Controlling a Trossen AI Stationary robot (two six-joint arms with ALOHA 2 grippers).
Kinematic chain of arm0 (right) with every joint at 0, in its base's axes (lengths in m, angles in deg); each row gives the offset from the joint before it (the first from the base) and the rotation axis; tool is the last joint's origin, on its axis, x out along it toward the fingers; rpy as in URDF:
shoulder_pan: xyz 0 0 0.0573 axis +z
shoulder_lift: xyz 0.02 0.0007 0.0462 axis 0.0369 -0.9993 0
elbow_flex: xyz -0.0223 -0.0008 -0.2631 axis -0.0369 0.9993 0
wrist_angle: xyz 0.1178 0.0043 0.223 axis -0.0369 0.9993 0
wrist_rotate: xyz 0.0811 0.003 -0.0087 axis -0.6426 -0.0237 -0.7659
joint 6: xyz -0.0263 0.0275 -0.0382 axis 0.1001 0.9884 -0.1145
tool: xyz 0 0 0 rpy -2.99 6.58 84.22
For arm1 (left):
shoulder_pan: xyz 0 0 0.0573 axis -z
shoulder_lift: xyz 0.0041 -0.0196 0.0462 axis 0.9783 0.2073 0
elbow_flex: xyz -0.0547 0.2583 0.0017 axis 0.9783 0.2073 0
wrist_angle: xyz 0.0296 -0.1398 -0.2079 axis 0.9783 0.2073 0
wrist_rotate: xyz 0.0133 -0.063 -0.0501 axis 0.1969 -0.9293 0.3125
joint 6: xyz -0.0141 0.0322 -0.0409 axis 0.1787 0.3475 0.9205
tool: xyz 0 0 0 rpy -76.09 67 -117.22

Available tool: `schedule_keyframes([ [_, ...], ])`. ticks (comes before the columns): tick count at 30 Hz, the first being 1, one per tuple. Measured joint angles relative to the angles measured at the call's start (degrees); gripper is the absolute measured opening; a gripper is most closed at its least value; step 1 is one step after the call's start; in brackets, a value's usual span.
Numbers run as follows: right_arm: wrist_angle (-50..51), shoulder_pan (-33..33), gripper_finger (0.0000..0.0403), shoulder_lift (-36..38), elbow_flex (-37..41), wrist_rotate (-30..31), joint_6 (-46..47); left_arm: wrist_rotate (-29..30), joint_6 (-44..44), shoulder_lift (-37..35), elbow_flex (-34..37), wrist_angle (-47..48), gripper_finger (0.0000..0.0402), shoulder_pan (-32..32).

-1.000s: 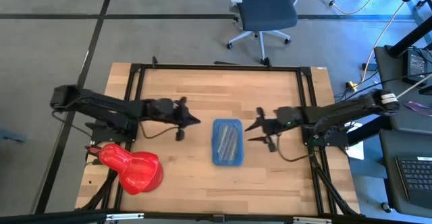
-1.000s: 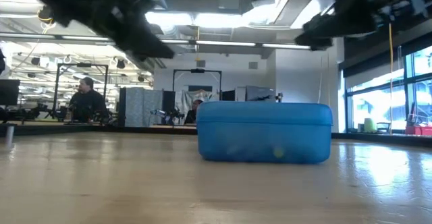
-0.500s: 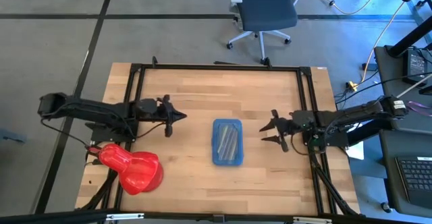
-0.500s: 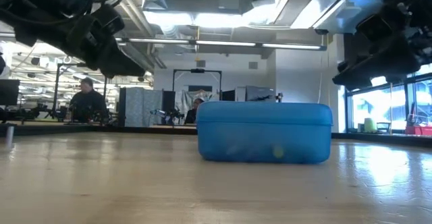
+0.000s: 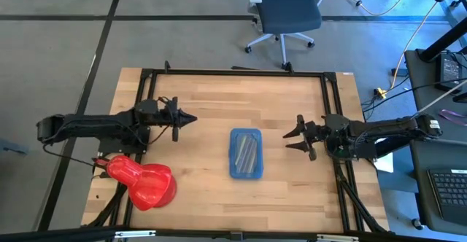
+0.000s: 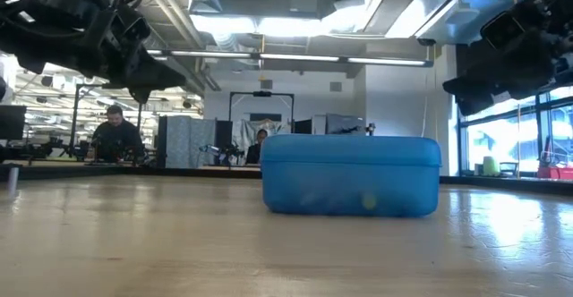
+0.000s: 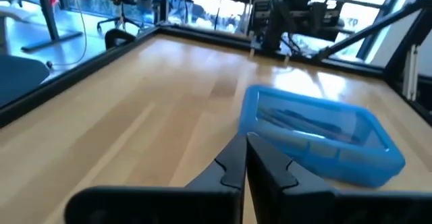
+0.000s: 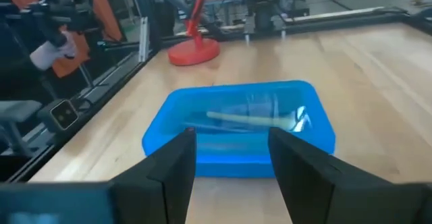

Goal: Pick & place school supplies into a supply box
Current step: Return to Home Position

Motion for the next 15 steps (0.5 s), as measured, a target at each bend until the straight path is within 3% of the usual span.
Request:
schedule_keyframes([
  [4, 2.21, -2.02, 0.0189, 2.75, 0.00, 0.03, 1.55, -2.65, 0.94, -3.99, 2.01, 0.09, 0.0008, -2.20],
  [15, 5.92, -7.00, 0.0189, 11.02, 0.00, 0.08, 1.90, -2.82, 3.44, -16.71, 5.99, 6.11, 0.0008, -4.73],
])
